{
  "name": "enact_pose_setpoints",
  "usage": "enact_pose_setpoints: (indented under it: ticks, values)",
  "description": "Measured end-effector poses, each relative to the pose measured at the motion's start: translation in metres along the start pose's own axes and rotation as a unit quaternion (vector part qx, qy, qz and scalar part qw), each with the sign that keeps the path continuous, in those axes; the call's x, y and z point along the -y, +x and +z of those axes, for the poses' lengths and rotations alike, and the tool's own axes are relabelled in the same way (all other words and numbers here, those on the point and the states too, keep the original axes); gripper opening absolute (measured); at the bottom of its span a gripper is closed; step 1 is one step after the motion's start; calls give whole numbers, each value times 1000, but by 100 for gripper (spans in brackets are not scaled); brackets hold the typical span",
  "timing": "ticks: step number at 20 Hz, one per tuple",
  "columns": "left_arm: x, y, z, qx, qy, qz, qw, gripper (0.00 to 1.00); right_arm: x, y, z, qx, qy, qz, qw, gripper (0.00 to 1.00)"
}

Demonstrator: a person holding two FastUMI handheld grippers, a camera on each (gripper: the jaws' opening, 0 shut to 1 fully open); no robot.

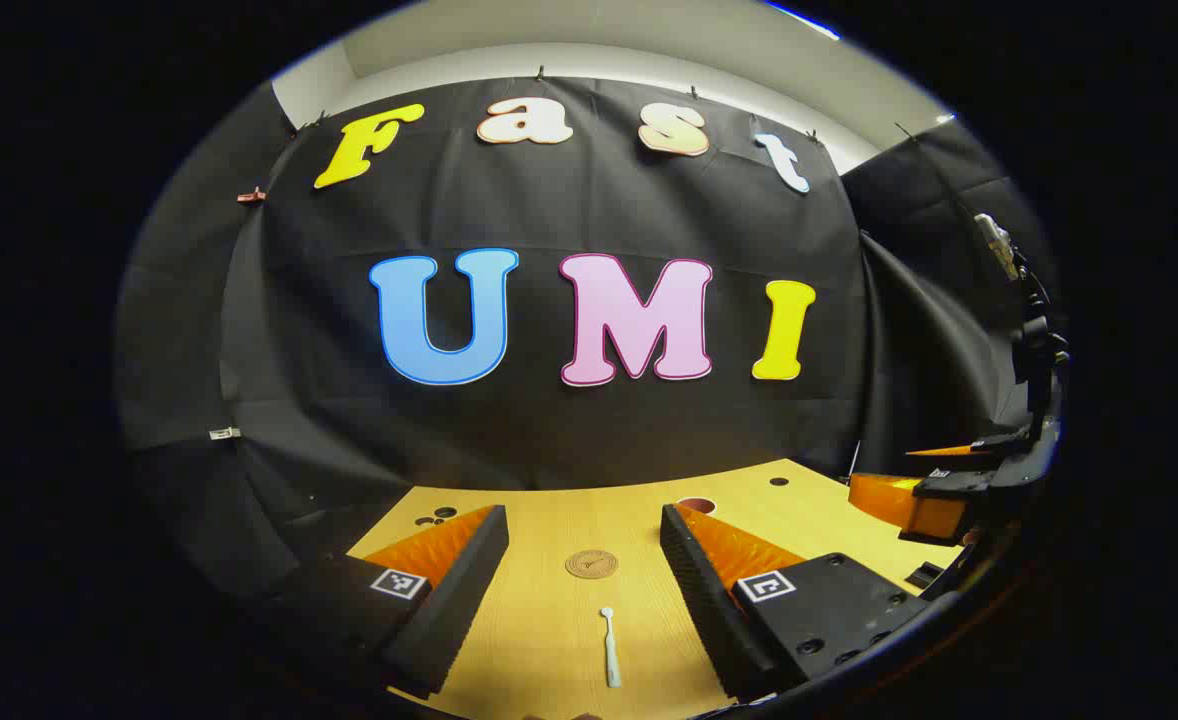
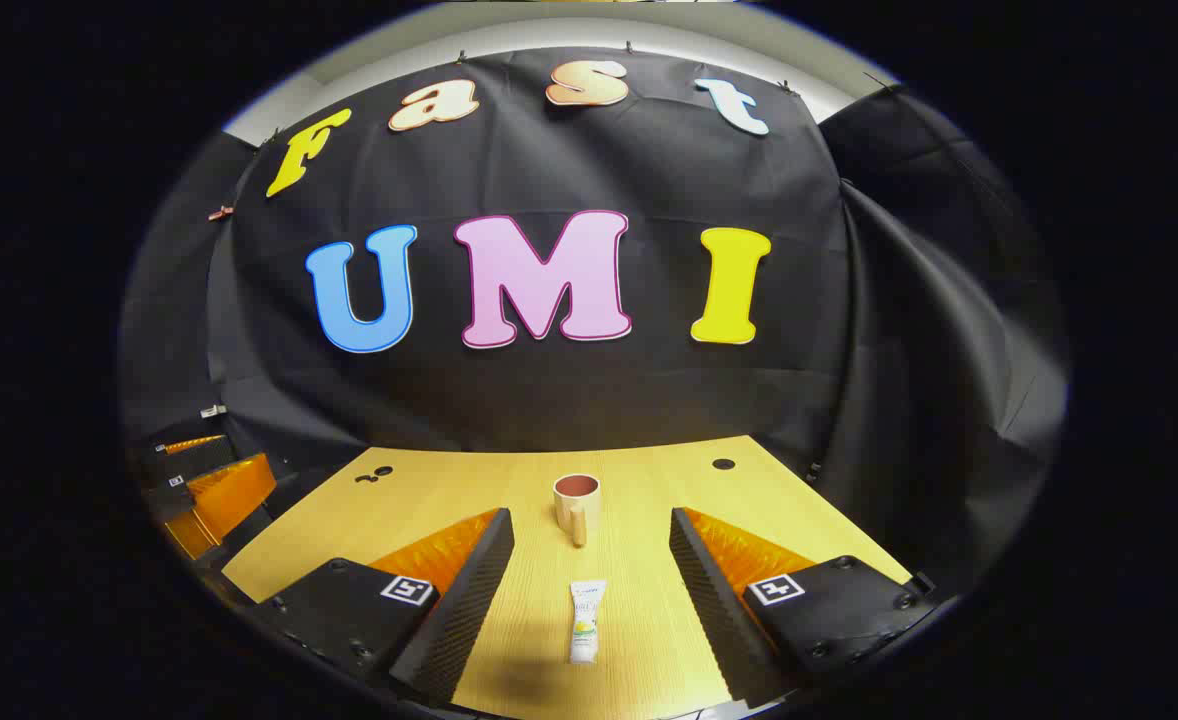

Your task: Put the toothbrush and toothpaste on the desktop into the cup, then pick up the cup and place it on the coaster on the desktop.

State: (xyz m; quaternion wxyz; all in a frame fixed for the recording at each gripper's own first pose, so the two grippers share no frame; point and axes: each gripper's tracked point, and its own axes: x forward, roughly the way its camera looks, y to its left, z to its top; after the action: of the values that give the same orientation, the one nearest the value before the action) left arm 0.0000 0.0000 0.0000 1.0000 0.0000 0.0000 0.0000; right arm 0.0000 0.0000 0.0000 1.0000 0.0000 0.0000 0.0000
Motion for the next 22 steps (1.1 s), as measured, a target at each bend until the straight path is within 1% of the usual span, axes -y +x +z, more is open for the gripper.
enact_pose_setpoints:
  ticks: [3, 6, 10, 12, 15, 19, 22]
  values:
    - [-1, 4, -2, -2, 3, 0, 1000, 97, 2, 6, -2, -6, -3, -2, 1000, 97]
    - [0, 4, -3, -7, 0, 3, 1000, 97, 4, 12, 4, 0, 3, -5, 1000, 97]
    - [-1, 7, 4, -2, -4, 7, 1000, 97, 3, 18, -1, -10, 3, -2, 1000, 97]
    - [-2, 9, 0, -7, 1, 9, 1000, 97, 2, 20, -1, -13, 1, 0, 1000, 97]
    - [1, 11, 1, -7, -6, 6, 1000, 97, 3, 23, -3, -18, -1, 2, 1000, 97]
    - [2, 17, -6, -17, -9, 7, 1000, 97, 2, 32, -20, -47, -1, 11, 999, 97]
    - [0, 23, -11, -22, -9, 15, 1000, 97, 7, 44, -32, -70, -2, 9, 998, 97]
